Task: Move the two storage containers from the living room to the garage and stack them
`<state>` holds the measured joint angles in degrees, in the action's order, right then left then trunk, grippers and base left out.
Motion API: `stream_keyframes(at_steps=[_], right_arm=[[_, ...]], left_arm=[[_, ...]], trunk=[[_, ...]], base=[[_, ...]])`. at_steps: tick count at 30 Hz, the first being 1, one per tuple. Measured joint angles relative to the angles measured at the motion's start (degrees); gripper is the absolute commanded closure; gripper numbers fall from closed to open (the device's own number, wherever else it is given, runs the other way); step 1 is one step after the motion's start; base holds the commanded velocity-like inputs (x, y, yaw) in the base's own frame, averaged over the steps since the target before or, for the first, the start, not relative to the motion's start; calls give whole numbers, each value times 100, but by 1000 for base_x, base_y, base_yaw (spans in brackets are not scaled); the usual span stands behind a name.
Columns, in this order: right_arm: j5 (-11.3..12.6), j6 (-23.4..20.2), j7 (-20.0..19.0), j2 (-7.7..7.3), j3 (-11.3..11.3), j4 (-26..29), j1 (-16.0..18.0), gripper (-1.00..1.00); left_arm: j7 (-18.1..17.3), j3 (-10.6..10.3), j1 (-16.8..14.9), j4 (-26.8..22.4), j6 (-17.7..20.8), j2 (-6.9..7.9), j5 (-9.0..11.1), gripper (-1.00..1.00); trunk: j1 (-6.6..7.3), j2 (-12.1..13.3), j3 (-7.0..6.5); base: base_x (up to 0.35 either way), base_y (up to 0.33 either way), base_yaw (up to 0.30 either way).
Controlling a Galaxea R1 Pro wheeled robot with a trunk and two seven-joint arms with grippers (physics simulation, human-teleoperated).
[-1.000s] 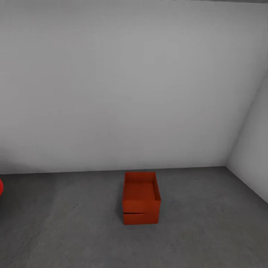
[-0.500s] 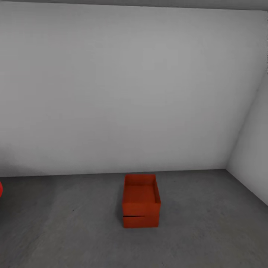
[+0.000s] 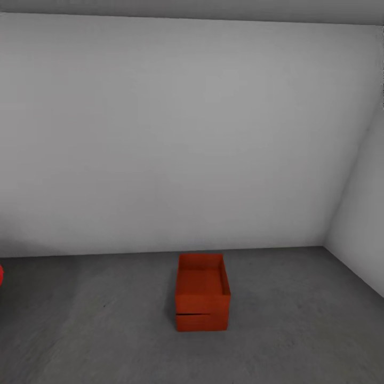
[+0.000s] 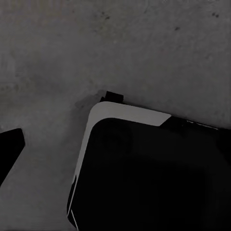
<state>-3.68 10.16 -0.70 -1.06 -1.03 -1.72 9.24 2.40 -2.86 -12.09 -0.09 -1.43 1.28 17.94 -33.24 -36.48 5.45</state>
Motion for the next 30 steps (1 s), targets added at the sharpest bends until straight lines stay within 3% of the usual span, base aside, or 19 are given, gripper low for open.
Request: stream_keyframes(at_steps=[30], right_arm=[[-7,14,-2,-33,3,1,-115,-100]], left_arm=[[103,0,0,-2,0,45,0,-100]], trunk=[[0,1,-280]], base=[[0,0,0]])
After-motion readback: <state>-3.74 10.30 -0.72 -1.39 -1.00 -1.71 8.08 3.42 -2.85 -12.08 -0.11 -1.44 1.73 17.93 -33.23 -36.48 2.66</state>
